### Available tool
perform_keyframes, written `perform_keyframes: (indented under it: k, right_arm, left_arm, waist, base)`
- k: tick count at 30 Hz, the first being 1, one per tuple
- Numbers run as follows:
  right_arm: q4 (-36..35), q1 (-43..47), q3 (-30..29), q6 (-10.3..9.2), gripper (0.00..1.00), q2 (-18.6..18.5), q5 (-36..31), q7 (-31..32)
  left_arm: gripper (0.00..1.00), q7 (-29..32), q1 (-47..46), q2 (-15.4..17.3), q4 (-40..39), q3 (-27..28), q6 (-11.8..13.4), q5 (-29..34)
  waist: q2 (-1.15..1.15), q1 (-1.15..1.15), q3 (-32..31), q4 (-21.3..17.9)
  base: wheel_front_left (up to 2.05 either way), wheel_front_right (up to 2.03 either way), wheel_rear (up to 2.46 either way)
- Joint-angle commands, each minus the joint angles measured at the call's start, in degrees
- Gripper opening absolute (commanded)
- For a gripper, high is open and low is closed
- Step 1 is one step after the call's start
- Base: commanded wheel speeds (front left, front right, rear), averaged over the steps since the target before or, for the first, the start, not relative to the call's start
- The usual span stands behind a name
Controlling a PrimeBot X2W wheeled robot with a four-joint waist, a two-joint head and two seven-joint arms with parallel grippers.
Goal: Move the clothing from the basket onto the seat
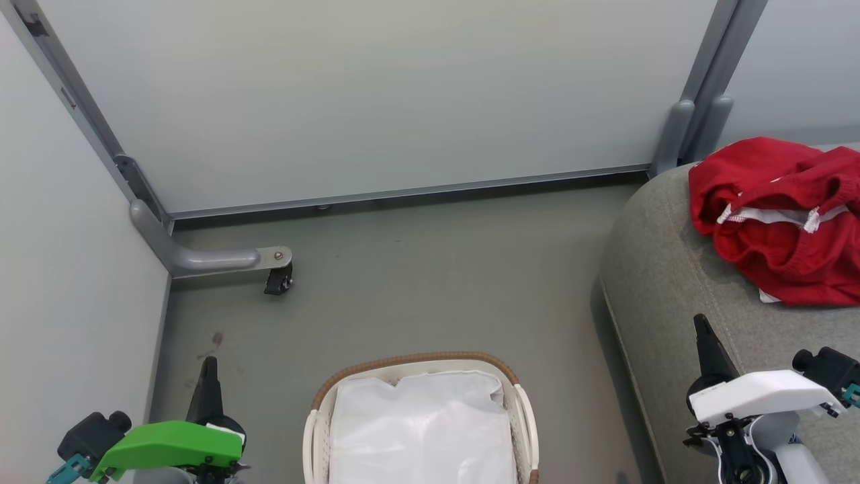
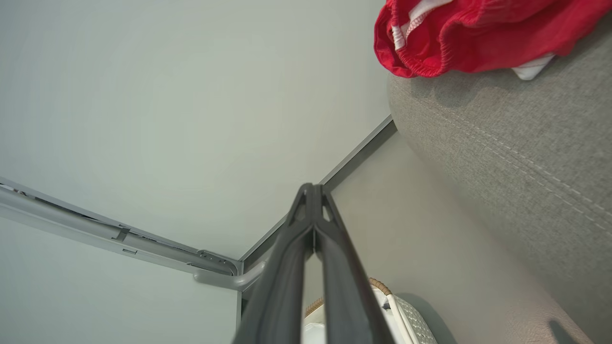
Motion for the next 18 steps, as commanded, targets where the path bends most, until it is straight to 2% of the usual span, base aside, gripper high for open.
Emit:
perform_keyframes:
  k: [1,18]
  right_arm:
    - [-1.0,-0.1,-0.2,-0.02,0.0,-0.4,1.8,0.5]
    - [-2.2,0.2,-0.8,-0.03,0.0,-0.5,13.1,3.2]
  left_arm:
    - [0.0,0.4,-1.5,0.2,-0.8,0.6,-0.3,-1.6]
    - [0.0,3.2,-2.2,0.2,-2.2,2.3,-0.7,-11.0]
  waist:
    - [0.0,0.0,0.0,0.0]
    - [0.0,0.0,0.0,-0.3]
  base:
    - [0.0,0.0,0.0]
    - [0.0,0.0,0.0]
